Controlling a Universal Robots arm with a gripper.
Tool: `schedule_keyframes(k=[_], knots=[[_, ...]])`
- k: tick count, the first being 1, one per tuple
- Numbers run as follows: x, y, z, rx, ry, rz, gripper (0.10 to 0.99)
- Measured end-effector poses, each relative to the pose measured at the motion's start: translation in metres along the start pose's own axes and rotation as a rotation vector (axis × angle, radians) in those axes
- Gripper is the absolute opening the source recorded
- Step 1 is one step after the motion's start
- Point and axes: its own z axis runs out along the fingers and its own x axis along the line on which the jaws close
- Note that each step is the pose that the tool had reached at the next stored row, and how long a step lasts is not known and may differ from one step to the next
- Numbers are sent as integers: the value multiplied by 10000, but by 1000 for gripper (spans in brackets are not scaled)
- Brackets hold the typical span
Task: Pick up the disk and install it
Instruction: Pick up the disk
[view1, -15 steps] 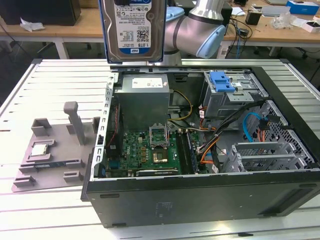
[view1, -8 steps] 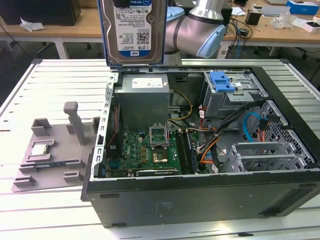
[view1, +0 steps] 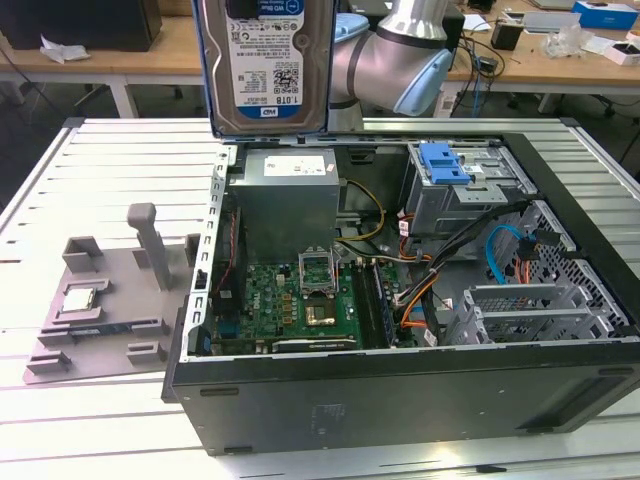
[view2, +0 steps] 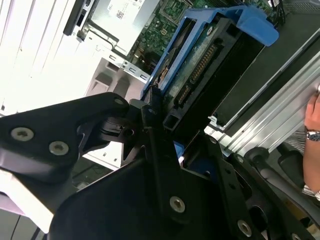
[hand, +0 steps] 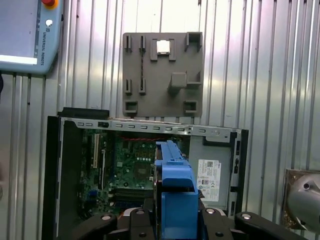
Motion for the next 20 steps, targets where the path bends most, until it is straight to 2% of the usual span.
schedule_keyframes(k=[20], knots=[[241, 15, 7, 0, 0, 0, 369]])
